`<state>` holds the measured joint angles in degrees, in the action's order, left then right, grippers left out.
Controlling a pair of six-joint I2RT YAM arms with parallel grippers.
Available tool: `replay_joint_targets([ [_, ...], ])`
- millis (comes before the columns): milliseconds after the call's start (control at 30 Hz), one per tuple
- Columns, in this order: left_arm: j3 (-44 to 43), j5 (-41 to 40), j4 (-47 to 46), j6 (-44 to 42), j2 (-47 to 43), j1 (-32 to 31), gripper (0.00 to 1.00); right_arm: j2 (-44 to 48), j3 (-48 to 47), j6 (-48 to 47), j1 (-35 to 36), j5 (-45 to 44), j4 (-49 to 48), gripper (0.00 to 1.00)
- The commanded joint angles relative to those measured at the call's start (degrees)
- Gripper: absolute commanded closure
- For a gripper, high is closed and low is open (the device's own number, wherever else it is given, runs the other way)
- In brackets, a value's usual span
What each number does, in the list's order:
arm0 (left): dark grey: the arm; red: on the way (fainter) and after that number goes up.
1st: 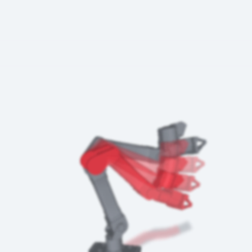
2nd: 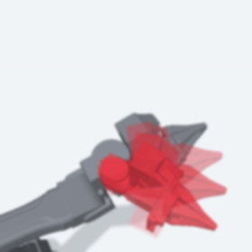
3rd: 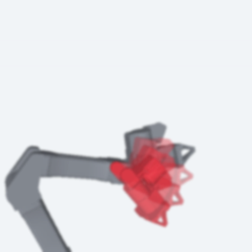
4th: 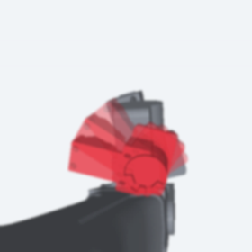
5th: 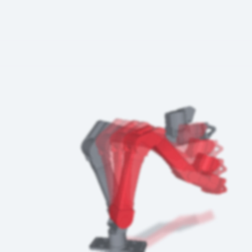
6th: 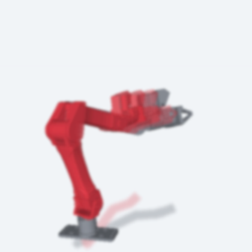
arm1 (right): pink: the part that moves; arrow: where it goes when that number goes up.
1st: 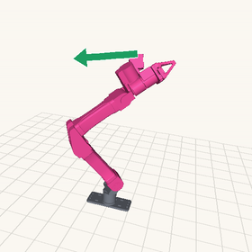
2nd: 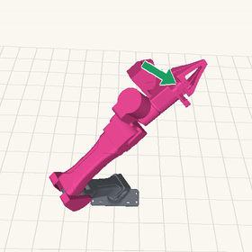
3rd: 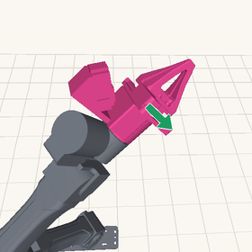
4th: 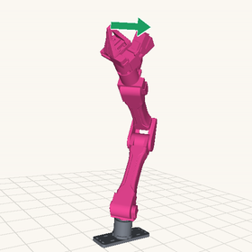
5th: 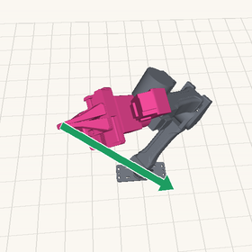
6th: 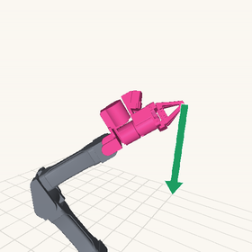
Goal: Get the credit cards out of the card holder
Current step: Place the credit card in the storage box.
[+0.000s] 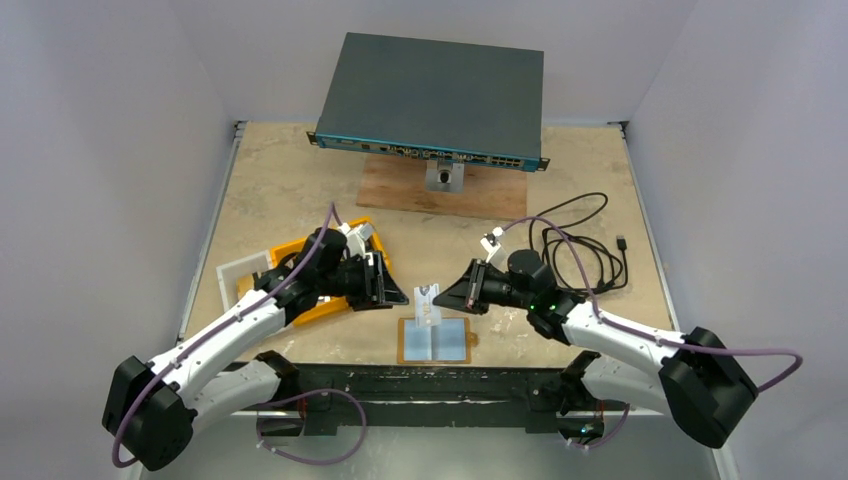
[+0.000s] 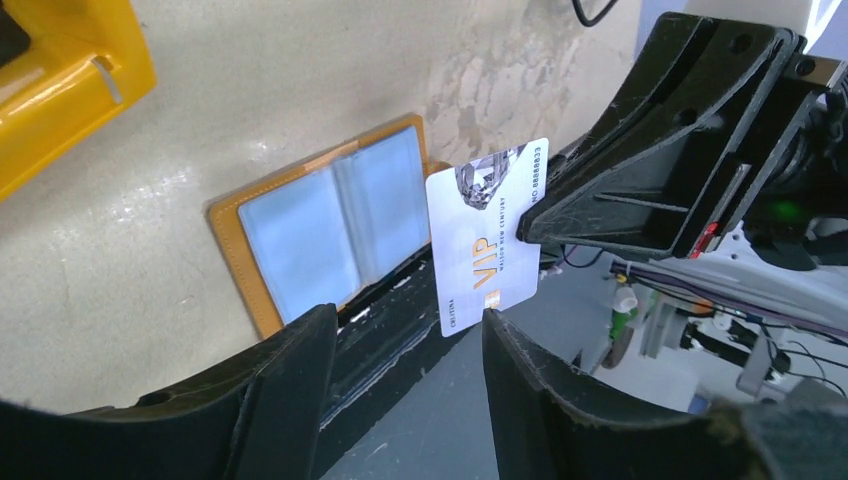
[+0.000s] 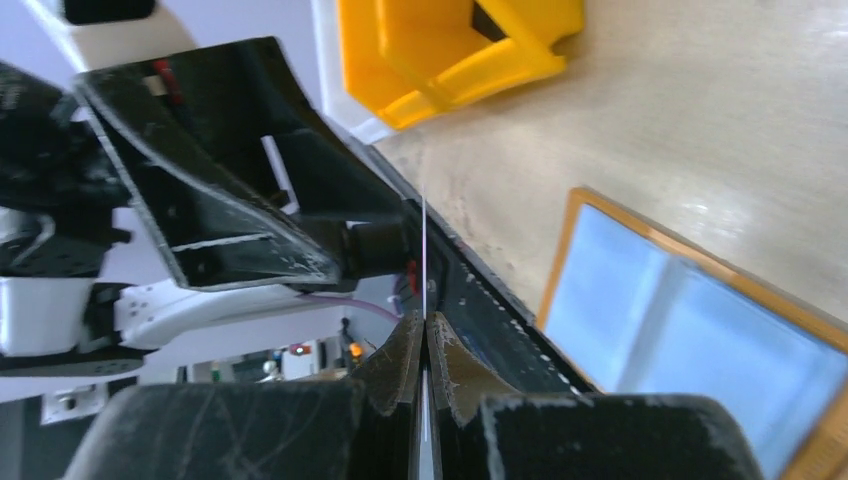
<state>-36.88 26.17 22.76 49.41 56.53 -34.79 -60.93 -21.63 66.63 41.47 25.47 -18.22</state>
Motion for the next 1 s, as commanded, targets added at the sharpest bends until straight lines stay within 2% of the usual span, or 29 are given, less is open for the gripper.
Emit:
replay_joint_targets([
  [0, 1.88, 9.30, -8.41, 2.21, -0.97, 1.85, 0.45, -2.48, -1.49, 5.90, -0.41, 6.50, -14.91, 1.00],
  [133, 3.10, 10.80, -11.19, 3.45, -0.65, 2.23, 0.45, -4.54, -0.73, 9.06, -0.45, 8.13, -20.42, 1.00],
  [267, 4.65, 13.43, -16.79, 6.36, -0.43, 2.50, 0.47, -5.66, -0.71, 9.72, -0.42, 8.62, -22.05, 1.00],
  [433, 6.17, 15.82, -22.79, 9.49, 0.90, 2.56, 0.55, -5.94, -0.57, 9.84, -0.37, 8.05, -22.39, 1.00],
  [567, 6.86, 16.77, -26.87, 11.39, 1.34, 2.60, 0.71, -6.79, -0.31, 9.98, -0.36, 7.79, -23.28, 1.00],
  [700, 6.91, 17.33, -28.04, 12.24, 2.46, 2.58, 0.97, -7.14, -0.05, 9.60, -0.41, 7.62, -23.17, 1.00],
  [733, 6.67, 17.41, -27.47, 12.05, 2.80, 2.54, 1.00, -6.99, -0.12, 9.27, -0.39, 7.44, -22.61, 1.00],
  [800, 5.60, 16.91, -24.85, 10.80, 3.31, 2.58, 1.00, -6.50, -0.61, 7.97, -0.39, 6.82, -20.35, 0.99],
  [900, 4.26, 14.65, -19.48, 9.45, 2.44, 2.59, 1.00, -4.65, -1.85, 5.09, -0.36, 5.35, -14.27, 0.70],
  [967, 2.97, 12.24, -15.24, 8.01, 1.39, 2.61, 1.00, -3.22, -2.92, 3.00, -0.35, 4.23, -9.63, 0.46],
])
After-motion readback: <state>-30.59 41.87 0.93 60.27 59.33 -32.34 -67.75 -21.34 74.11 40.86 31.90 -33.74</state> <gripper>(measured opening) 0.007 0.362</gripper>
